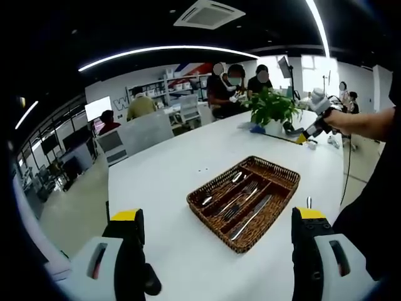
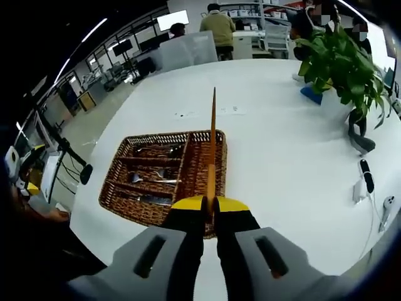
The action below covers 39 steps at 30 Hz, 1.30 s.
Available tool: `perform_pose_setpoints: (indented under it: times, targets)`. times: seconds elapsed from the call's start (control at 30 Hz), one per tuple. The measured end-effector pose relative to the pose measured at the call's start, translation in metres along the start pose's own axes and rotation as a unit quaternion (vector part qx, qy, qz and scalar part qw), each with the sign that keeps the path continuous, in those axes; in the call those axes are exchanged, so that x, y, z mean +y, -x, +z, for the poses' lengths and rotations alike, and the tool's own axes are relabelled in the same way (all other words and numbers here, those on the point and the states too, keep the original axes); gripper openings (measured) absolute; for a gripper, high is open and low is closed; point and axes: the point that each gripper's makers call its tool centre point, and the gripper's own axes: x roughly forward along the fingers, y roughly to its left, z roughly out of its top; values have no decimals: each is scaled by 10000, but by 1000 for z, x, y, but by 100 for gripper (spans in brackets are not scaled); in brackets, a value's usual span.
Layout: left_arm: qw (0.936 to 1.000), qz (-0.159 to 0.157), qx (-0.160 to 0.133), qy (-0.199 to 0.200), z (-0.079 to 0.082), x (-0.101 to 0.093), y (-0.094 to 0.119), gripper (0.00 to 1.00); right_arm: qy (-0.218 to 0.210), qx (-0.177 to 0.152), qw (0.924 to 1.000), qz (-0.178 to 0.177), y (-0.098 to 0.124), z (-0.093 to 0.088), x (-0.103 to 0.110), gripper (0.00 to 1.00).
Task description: Arrange the knives, forks, and spoons in their matching storage slots by inserting each utensil handle-first until every utensil is classified and aligned in the correct compartment
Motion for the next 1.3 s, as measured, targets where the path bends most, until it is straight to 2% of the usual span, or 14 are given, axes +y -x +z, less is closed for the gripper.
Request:
perform_pose_setpoints:
  times: [0.07, 0.1, 0.23, 0.47, 0.53, 0.63, 0.8, 1.03, 1.3]
  targets:
    - [10000, -5, 4, -7, 0, -1, -1, 99, -81, 97, 9999, 93, 2, 6, 1, 3]
    - [10000, -6, -9, -18, 0, -1, -2, 99, -95, 269, 9995, 135, 3, 6, 2, 3]
    - [10000, -14, -35, 16, -1, -2, -3, 99, -173, 237, 9994, 161, 5, 14, 3, 3]
    - [10000, 29, -30, 77, -5, 1, -2, 99, -139, 232, 9994, 216, 1, 11, 12, 3]
    - [10000, 35, -20, 75, -6, 2, -2, 99, 56, 308, 9994, 161, -3, 7, 14, 3]
    - [10000, 40, -3, 89, -9, 3, -2, 99, 5, 308, 9993, 227, -6, 6, 21, 4]
    - [9999, 5, -54, 120, -8, 1, -1, 99, 132, 215, 9996, 160, -12, 3, 28, 3]
    - [9999, -23, -31, 130, -10, 3, -1, 99, 117, 245, 9995, 161, -23, -7, 35, 3]
    - [9999, 24, -74, 137, -8, 5, -3, 99, 108, -28, 9999, 43, -35, -9, 32, 3]
